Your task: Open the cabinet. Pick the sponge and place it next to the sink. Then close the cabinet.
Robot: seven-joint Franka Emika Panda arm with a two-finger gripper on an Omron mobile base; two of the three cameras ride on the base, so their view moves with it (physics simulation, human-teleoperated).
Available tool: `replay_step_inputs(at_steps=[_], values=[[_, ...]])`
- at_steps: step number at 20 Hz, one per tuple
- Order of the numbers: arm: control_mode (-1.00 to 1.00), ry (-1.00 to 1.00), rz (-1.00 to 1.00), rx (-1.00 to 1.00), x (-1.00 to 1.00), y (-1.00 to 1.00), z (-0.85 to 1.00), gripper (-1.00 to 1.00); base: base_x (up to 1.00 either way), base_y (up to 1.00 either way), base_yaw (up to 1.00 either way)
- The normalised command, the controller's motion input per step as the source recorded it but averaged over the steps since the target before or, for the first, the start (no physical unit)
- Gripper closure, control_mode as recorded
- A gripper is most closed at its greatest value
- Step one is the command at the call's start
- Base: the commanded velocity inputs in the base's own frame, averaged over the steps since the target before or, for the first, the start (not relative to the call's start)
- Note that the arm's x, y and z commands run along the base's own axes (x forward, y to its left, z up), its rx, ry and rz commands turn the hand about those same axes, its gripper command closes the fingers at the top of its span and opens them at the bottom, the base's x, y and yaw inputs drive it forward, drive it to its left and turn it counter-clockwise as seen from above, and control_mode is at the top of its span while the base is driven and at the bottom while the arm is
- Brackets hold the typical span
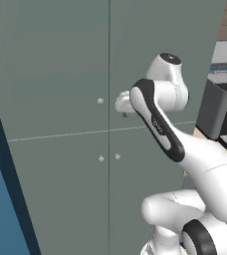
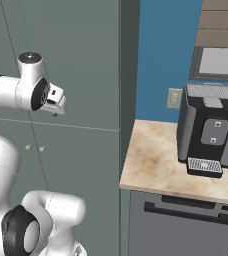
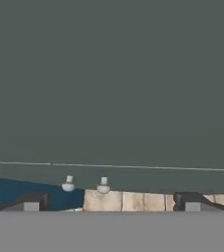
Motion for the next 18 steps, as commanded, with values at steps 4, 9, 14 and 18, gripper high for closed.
replay_step_inputs(at_steps=[4,9,14,18], values=[[-1.0,-0.21,0.0,0.0,-0.52,0.11,0.31,-1.0,0.0,0.0,0.0],[-1.0,-0.21,0.0,0.0,-0.29,0.14,0.26,-1.0,0.0,0.0,0.0],[-1.0,-0.32,0.0,0.0,-0.03,0.15,0.06,-1.0,0.0,0.0,0.0],[-1.0,-0.2,0.0,0.0,0.07,0.24,0.0,-1.0,0.0,0.0,0.0]])
